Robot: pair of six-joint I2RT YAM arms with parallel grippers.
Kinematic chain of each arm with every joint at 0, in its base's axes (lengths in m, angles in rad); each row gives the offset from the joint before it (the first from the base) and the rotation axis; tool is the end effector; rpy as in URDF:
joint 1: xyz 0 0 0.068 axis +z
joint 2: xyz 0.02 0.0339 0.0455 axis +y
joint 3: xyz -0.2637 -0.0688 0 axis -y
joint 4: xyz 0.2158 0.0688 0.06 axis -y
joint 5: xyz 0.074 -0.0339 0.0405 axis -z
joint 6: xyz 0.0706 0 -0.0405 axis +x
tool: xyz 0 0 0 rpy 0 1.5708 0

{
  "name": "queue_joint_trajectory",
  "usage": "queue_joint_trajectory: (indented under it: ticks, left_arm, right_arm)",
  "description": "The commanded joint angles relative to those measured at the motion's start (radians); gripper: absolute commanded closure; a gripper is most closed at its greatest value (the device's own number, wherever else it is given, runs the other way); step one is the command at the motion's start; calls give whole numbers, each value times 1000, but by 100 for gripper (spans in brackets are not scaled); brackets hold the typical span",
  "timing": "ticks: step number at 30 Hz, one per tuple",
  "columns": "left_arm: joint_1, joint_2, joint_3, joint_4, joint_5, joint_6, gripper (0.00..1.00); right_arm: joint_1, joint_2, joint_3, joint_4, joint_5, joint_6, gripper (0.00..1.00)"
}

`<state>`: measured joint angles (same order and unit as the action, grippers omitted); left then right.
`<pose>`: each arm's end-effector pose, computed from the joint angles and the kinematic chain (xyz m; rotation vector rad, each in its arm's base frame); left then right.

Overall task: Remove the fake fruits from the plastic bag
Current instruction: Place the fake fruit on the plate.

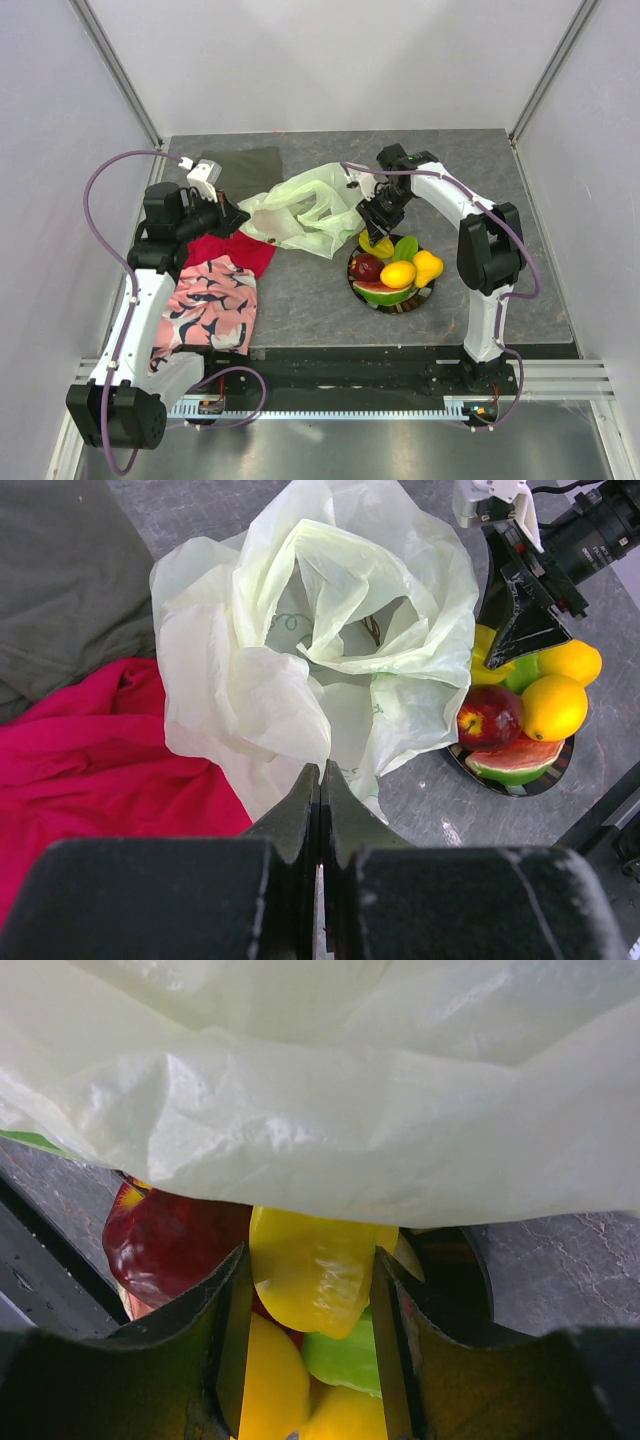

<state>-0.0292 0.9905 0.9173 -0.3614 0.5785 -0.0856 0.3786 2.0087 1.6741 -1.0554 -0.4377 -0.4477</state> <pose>0.2145 -0.0449 0.3220 0.3158 1.9627 -0.6518 0.3422 0.1683 0.2024 -1.2100 2.6155 0.6314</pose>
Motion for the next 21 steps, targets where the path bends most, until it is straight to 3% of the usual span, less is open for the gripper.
queue_joint_trajectory:
  ticks: [1,3,6,8,21]
  left_arm:
    - [5,-9,14,42,18,-28,98]
    - [5,-10,12,41,18,-28,98]
    - [5,-10,12,41,18,-28,98]
    - [5,-7,14,42,18,-28,98]
    - [3,13,17,72,32,-45,98]
  right_arm:
    - [-1,2,1,-14,4,17,61]
    - [0,7,3,-11,11,20,58]
    - [0,18,21,-15,28,26,43]
    - [0,18,35,-20,36,20,2]
    - [-1,-74,312,-144,-172,-42,2]
